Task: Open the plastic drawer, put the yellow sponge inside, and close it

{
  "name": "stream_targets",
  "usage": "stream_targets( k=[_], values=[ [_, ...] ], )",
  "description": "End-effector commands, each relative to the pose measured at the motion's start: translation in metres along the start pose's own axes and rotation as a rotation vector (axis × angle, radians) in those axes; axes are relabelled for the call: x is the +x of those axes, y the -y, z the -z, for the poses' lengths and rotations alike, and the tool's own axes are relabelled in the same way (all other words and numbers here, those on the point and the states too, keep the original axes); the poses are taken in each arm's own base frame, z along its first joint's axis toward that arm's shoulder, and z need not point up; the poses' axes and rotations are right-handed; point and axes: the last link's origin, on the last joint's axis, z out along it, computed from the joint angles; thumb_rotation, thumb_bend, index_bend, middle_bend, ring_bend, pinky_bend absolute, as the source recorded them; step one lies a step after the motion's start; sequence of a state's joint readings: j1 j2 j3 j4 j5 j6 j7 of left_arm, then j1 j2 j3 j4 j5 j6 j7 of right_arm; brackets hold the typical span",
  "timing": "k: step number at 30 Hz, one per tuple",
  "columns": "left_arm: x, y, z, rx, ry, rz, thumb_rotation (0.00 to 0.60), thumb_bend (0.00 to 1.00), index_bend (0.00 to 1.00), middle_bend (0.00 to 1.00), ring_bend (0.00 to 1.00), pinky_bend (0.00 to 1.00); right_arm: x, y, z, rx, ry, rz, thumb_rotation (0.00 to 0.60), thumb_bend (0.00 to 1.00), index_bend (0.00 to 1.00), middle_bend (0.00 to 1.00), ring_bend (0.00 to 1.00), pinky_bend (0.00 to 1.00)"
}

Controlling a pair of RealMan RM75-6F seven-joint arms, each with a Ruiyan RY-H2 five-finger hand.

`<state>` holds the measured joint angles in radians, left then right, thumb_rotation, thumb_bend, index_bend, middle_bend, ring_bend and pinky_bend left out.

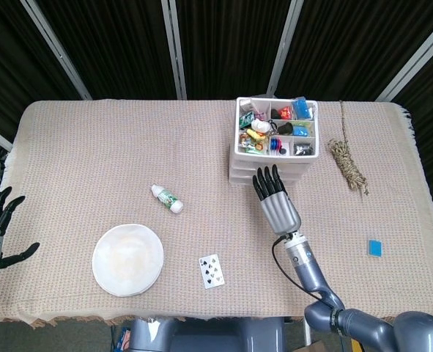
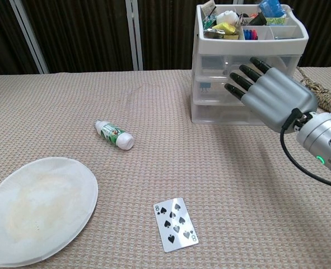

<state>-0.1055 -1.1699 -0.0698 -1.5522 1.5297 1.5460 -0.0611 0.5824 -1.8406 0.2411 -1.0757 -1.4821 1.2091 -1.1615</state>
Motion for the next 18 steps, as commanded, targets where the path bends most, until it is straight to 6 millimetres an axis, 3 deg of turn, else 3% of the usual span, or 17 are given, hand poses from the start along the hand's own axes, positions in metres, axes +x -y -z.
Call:
stream_targets(
  k=[1, 8, 18],
  values=[
    [0.000, 0.000, 0.000, 0.000, 0.002, 0.000, 0.600, 0.19, 0.13, 0.00, 0.00, 0.00, 0.000, 0.000, -0.003, -0.008, 0.007, -0.004, 0.600, 0.14, 0.02, 0.00, 0.00, 0.00],
    [0.000, 0.000, 0.000, 0.001, 0.007, -0.001, 0.600, 0.19, 0.13, 0.00, 0.00, 0.00, -0.003, -0.002, 0.001, -0.024, 0.033, -0.028, 0.600, 0.14, 0.02, 0.00, 0.00, 0.00],
    [0.001, 0.000, 0.002, -0.007, 0.008, -0.006, 0.600, 0.19, 0.13, 0.00, 0.00, 0.00, 0.019, -0.025, 0.051, 0.012, -0.003, -0.222, 0.600, 0.14, 0.02, 0.00, 0.00, 0.00]
  ],
)
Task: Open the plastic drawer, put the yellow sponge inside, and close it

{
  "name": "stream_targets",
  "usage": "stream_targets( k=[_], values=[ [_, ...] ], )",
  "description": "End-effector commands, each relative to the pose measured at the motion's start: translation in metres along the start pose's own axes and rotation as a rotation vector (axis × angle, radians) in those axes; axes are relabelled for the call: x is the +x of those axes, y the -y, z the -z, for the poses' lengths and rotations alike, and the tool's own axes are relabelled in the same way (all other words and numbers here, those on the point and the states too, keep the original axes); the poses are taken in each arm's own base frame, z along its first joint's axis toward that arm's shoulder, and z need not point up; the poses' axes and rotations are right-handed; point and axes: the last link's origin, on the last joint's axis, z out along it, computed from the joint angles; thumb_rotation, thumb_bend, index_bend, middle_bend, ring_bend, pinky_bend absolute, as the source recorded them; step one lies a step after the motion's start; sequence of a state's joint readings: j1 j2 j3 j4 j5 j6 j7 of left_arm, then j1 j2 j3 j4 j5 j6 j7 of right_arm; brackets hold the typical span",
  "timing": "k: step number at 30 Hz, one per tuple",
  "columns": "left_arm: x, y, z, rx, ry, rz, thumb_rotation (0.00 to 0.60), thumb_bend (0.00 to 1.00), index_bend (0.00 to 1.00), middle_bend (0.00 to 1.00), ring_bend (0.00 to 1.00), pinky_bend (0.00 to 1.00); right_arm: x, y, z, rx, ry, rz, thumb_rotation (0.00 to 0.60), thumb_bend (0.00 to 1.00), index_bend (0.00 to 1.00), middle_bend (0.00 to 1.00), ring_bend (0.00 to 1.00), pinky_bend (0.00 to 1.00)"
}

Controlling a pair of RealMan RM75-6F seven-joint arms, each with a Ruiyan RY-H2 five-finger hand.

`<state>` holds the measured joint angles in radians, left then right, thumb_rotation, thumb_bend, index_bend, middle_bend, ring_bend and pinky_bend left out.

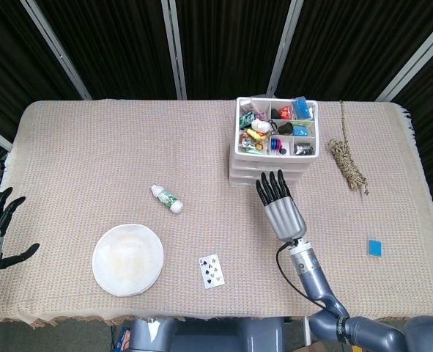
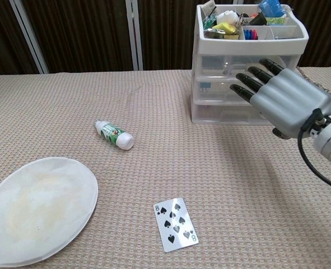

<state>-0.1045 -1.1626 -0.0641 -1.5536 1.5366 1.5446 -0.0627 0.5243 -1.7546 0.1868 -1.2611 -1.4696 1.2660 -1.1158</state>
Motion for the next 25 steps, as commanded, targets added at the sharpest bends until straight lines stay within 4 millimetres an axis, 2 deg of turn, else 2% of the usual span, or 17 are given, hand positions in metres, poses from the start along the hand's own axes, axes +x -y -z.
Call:
stream_targets(
  k=[1, 7, 12, 20, 25],
  values=[
    [0.000, 0.000, 0.001, -0.003, -0.001, -0.002, 0.600, 0.19, 0.13, 0.00, 0.00, 0.00, 0.014, -0.017, 0.029, 0.013, -0.007, -0.120, 0.600, 0.13, 0.02, 0.00, 0.00, 0.00],
    [0.000, 0.000, 0.002, -0.009, 0.003, -0.016, 0.600, 0.19, 0.13, 0.00, 0.00, 0.00, 0.034, -0.049, 0.065, 0.008, 0.022, -0.370, 0.600, 0.05, 0.02, 0.00, 0.00, 0.00],
    [0.000, 0.000, 0.003, -0.015, 0.012, -0.029, 0.600, 0.19, 0.13, 0.00, 0.00, 0.00, 0.037, -0.083, 0.098, -0.044, 0.095, -0.601, 0.600, 0.01, 0.01, 0.00, 0.00, 0.00],
    [-0.001, 0.000, 0.004, -0.017, 0.025, -0.059, 0.600, 0.18, 0.12, 0.00, 0.00, 0.00, 0.025, -0.135, 0.144, -0.155, 0.115, -0.710, 0.600, 0.00, 0.00, 0.00, 0.00, 0.00],
    [-0.001, -0.001, 0.004, -0.019, 0.020, -0.074, 0.600, 0.18, 0.12, 0.00, 0.00, 0.00, 0.010, -0.147, 0.159, -0.203, 0.086, -0.727, 0.600, 0.00, 0.00, 0.00, 0.00, 0.00]
  ],
)
